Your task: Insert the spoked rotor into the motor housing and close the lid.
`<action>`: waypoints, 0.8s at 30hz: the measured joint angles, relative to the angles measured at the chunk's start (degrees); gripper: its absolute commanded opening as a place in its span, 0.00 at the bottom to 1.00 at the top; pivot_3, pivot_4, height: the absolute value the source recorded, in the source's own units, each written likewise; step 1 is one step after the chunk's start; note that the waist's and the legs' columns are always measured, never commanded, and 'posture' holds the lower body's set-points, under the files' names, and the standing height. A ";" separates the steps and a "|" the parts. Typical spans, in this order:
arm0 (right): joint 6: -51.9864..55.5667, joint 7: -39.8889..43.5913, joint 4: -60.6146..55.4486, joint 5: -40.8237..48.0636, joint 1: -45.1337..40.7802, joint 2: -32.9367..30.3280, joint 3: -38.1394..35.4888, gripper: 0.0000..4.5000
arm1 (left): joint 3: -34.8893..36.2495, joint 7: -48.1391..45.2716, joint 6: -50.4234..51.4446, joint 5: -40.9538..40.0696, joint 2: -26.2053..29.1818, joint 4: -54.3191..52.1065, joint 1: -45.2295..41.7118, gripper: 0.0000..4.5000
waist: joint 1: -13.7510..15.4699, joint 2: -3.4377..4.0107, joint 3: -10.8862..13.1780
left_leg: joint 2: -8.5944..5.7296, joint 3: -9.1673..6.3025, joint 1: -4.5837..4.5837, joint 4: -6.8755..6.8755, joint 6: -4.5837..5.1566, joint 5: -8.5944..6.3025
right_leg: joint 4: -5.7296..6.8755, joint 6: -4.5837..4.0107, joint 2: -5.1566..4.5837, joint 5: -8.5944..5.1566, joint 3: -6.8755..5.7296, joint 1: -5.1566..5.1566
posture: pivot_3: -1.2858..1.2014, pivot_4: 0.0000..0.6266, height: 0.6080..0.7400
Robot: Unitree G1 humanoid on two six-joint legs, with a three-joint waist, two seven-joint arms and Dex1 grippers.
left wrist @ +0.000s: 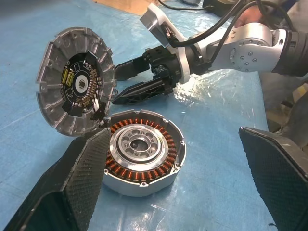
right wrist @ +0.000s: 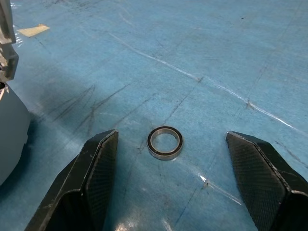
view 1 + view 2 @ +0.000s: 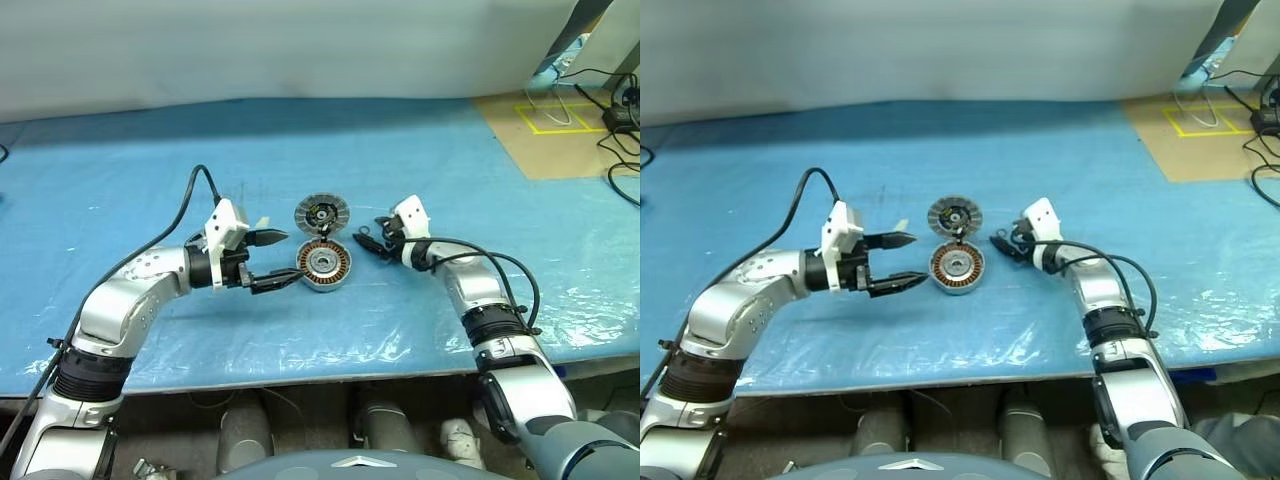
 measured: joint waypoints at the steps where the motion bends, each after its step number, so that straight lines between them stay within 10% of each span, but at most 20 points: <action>1: -0.45 0.02 0.18 -0.18 0.06 0.00 0.04 0.83 | 0.00 0.26 0.12 -0.08 -0.01 -0.25 0.00 1.00 | 0.01 0.00 0.00 | 0.00 0.00 0.00 0.00 0.00 0.00 | 0.00 0.00 0.00 0.00 0.00 0.00 | 0.52 0.24 1.00; 13: -2.71 -0.11 -0.08 -1.38 1.54 0.28 0.27 0.02 | 0.00 1.86 1.39 -0.89 -0.01 -2.55 0.45 1.00 | -0.12 0.00 0.00 | 0.03 0.00 0.08 0.00 0.00 0.00 | 0.00 0.00 0.03 0.00 0.00 0.05 | 0.52 0.24 1.00; 24: 3.33 2.05 -8.30 -0.55 4.91 -1.35 0.21 0.01 | 0.00 3.87 3.36 -2.01 -0.01 -3.88 0.36 1.00 | -0.05 0.00 0.00 | 0.02 0.00 0.05 -0.04 0.00 0.00 | -0.07 0.00 0.03 0.00 0.00 0.05 | 0.52 0.24 1.00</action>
